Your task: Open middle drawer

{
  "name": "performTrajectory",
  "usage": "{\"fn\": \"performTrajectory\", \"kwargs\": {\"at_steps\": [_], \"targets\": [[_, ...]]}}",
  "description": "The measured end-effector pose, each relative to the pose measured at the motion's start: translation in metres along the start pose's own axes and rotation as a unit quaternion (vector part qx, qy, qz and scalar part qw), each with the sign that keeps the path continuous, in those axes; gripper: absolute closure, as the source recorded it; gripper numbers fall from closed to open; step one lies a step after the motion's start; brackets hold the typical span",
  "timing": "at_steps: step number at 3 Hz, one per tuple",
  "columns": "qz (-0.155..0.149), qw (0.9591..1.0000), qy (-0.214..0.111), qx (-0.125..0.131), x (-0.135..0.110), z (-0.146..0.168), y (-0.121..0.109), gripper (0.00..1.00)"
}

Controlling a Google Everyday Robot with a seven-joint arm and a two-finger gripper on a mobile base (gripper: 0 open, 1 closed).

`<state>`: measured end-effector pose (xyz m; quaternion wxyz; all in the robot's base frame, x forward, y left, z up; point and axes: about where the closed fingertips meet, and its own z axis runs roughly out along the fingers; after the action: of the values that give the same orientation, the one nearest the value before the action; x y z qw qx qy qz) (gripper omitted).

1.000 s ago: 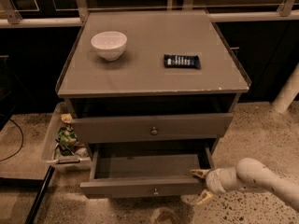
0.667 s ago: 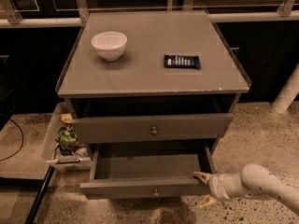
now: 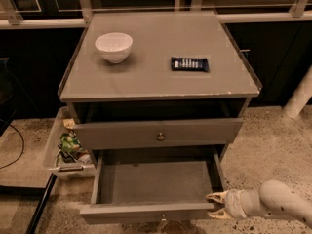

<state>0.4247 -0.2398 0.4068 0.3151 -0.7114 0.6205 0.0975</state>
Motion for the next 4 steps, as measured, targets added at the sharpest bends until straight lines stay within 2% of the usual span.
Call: {"fn": "performTrajectory", "kwargs": {"at_steps": [1,4], "targets": [[0.0,1.0,0.0,0.0,0.0,0.0,0.0,0.82],[0.0,1.0,0.0,0.0,-0.0001,0.0001,0.0,0.12]]}}
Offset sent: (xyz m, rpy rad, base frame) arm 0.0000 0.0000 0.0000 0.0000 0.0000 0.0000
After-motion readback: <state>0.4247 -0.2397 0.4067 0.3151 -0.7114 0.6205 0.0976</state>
